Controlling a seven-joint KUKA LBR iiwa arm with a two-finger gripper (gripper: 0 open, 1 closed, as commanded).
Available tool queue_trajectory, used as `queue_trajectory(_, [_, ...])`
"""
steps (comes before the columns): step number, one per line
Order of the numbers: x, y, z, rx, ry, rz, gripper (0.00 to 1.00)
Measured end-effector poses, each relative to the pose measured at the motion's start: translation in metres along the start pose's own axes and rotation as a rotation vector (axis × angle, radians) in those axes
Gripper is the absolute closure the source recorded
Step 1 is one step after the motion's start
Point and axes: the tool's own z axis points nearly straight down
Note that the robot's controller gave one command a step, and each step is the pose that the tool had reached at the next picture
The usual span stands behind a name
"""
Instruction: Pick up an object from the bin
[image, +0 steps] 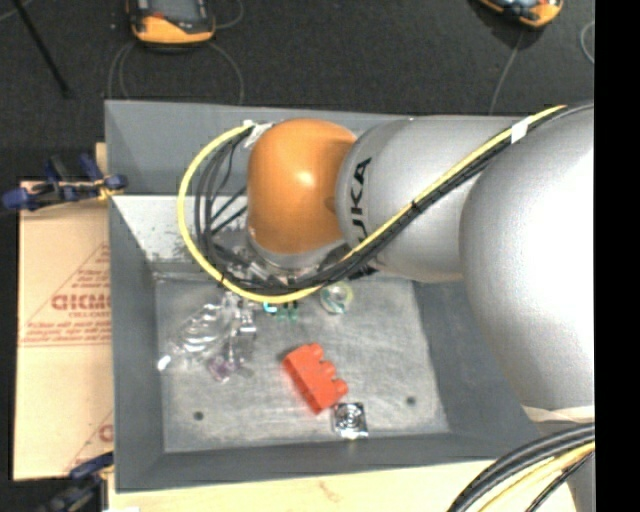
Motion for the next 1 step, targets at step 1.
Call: queue_trajectory(1, [-0.0018,0.0094,0.0636,-0.001,-0.011,-0.385,0.0])
